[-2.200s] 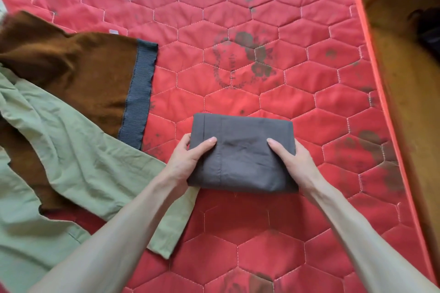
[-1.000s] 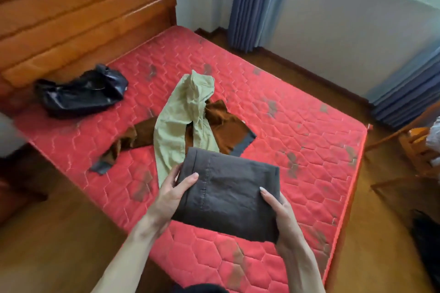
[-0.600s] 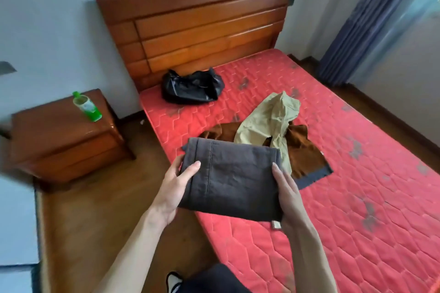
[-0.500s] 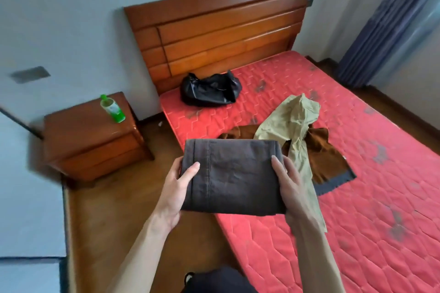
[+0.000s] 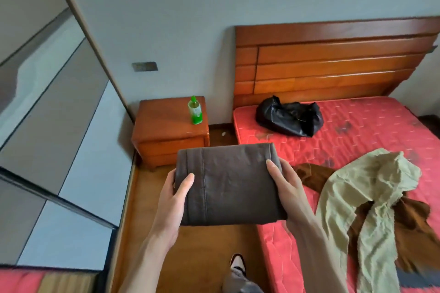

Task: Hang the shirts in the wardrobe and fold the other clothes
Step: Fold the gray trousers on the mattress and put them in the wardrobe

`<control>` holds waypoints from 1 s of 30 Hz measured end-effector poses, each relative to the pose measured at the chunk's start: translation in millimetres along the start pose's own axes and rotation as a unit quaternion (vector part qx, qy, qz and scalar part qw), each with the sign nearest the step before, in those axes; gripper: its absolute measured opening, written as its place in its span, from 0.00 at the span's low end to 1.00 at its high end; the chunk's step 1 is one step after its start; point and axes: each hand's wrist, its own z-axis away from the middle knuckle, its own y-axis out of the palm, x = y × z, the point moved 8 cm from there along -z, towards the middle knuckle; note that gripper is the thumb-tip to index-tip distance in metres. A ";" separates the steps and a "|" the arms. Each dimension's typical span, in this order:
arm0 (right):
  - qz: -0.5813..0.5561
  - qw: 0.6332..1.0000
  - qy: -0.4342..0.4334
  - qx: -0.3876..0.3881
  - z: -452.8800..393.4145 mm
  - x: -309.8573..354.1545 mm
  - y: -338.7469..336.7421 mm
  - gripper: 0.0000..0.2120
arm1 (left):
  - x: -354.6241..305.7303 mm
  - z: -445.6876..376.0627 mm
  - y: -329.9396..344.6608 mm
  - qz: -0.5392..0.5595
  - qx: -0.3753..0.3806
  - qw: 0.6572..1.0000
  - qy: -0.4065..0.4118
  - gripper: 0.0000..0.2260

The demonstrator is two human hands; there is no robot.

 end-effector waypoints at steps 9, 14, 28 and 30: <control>-0.010 0.997 0.012 0.081 -92.0 11.0 99.6 0.12 | -9.3 -77.2 -58.4 0.018 -0.109 0.994 -0.009 0.26; -0.009 0.994 0.035 0.106 -169.4 28.4 137.5 0.12 | -43.5 -146.0 -63.6 0.038 -0.132 0.990 -0.005 0.22; -0.322 0.891 0.247 0.205 -314.5 60.6 294.6 0.25 | -128.1 -276.0 -124.3 0.151 -0.283 0.947 0.010 0.26; -0.334 0.881 0.261 0.208 -320.1 56.1 322.4 0.27 | -131.4 -285.4 -144.0 0.148 -0.311 0.939 0.015 0.26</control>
